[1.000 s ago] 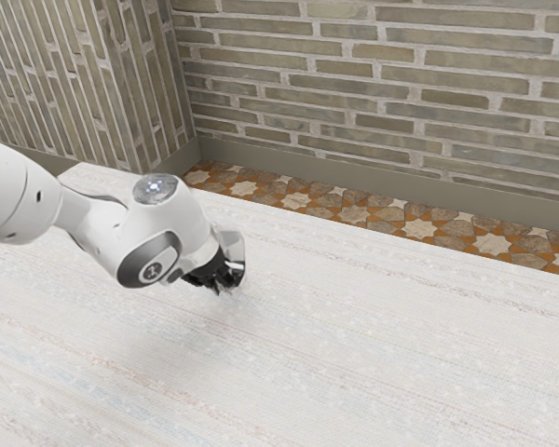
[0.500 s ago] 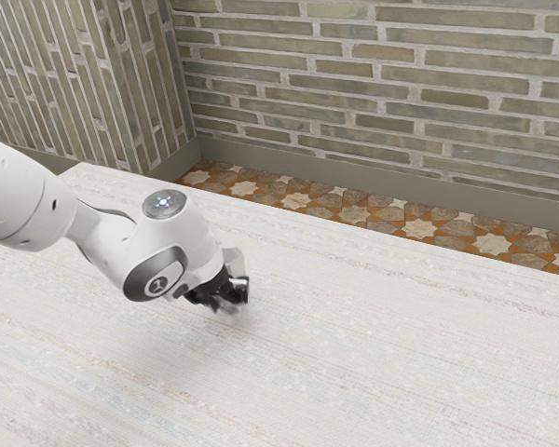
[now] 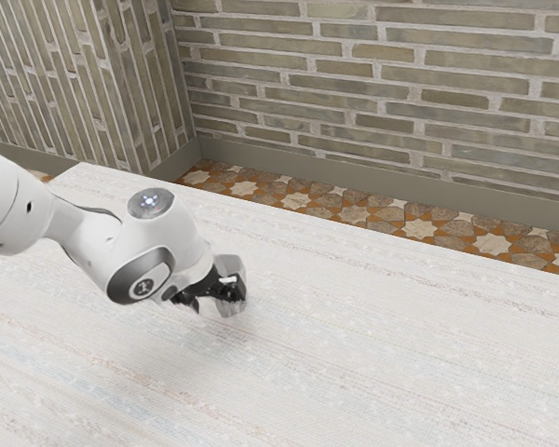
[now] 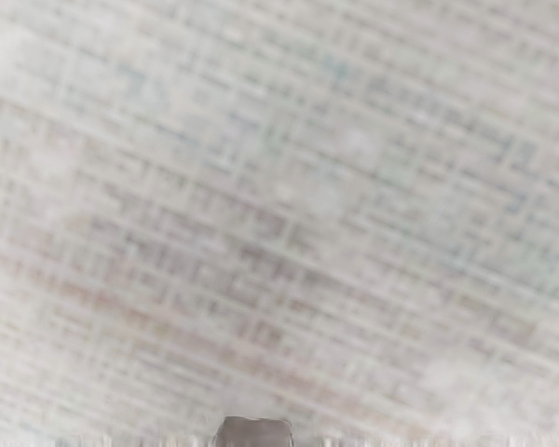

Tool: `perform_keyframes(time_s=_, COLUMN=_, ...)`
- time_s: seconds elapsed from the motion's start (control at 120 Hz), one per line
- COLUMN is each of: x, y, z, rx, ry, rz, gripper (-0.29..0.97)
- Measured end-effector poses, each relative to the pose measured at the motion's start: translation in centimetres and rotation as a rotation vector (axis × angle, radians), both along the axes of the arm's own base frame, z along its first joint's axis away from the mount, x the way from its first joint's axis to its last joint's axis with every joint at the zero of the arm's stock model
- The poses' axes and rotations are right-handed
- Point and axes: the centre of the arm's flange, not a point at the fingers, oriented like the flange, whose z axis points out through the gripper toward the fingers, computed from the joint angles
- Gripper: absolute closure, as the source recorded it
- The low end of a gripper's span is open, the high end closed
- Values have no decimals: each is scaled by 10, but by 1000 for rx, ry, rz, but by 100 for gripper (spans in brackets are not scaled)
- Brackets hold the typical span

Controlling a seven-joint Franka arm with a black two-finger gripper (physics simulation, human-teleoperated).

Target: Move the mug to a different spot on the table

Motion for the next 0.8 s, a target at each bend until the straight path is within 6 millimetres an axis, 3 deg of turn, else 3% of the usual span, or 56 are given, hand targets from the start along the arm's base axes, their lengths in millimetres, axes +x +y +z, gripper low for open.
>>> perform_keyframes(time_s=0.167, x=-7, y=-12, z=71, rx=21, ry=-70, rz=40, gripper=6)
perform_keyframes(time_s=0.492, x=44, y=-38, z=195, rx=-158, ry=71, rz=465, gripper=1)
perform_keyframes(time_s=0.575, x=50, y=-27, z=225, rx=-201, ry=102, rz=621, gripper=1)
perform_keyframes(time_s=0.675, x=54, y=2, z=264, rx=-239, ry=125, rz=821, gripper=0)
perform_keyframes(time_s=0.8, x=49, y=44, z=279, rx=-248, ry=175, rz=1056, gripper=0)
